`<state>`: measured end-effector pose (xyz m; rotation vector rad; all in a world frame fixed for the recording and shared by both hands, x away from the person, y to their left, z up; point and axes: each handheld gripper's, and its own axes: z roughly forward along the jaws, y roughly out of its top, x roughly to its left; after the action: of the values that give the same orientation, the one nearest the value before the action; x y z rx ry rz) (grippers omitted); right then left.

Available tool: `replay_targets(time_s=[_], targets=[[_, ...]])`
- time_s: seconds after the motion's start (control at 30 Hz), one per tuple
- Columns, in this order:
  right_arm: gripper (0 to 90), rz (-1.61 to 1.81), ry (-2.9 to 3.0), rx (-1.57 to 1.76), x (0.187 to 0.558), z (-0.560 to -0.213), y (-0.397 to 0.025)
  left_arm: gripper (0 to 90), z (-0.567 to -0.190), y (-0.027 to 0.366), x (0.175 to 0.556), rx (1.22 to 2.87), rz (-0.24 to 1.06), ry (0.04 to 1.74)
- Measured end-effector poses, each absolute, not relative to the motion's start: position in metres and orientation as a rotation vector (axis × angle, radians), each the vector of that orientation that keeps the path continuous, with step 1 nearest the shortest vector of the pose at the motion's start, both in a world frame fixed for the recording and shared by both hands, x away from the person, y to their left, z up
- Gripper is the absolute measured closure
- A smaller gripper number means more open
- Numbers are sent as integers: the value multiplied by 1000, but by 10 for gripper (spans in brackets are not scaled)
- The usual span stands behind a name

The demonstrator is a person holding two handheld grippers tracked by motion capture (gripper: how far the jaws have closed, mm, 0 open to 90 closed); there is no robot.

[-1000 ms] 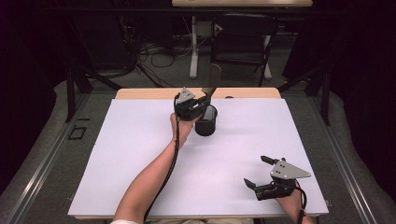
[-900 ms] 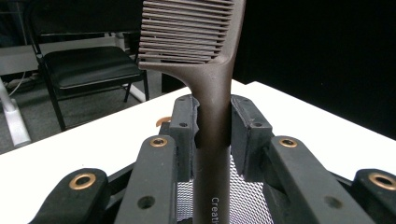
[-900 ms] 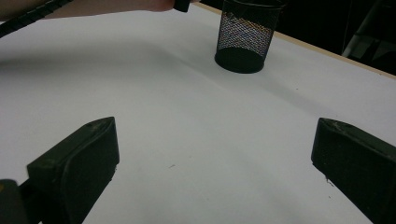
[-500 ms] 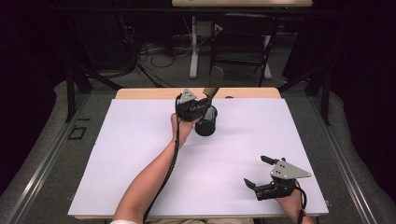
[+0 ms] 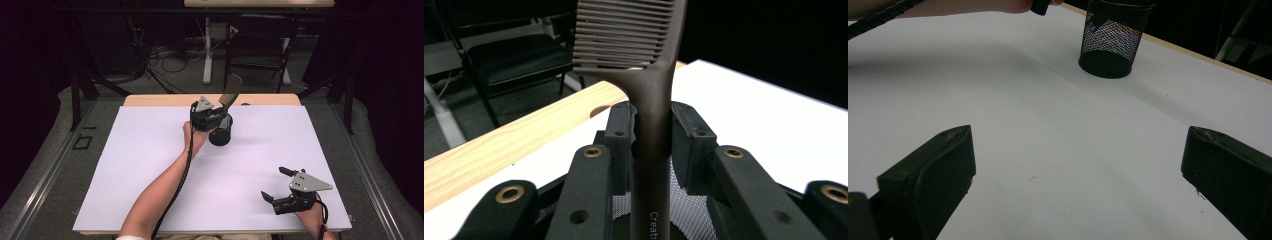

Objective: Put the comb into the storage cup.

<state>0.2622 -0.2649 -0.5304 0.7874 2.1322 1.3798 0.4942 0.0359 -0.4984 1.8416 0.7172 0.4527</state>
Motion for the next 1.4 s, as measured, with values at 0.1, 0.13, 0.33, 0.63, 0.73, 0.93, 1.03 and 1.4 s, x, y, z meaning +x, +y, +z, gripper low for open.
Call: replay_targets(time_s=[0.1,0.13,0.33,0.63,0.73,0.93,1.03,1.4], targets=[[5,1382,2130,785,262,-530,-265,556,-496,37,493,1835,446,709],[5,1383,2128,785,262,-530,-265,497,-495,37,492,1836,450,708],[6,1377,2133,784,262,-530,-265,344,-488,41,485,1828,439,704],[5,1378,2133,784,262,-530,-264,154,-477,52,477,1860,419,713],[6,1375,2136,785,262,-531,-264,128,-472,54,473,1871,420,710],[5,1378,2130,784,262,-530,-264,67,-468,61,468,1904,421,720],[6,1379,2130,785,262,-530,-264,45,-467,65,465,1913,423,729],[6,1376,2132,789,261,-530,-265,4,-466,80,454,1972,427,742]])
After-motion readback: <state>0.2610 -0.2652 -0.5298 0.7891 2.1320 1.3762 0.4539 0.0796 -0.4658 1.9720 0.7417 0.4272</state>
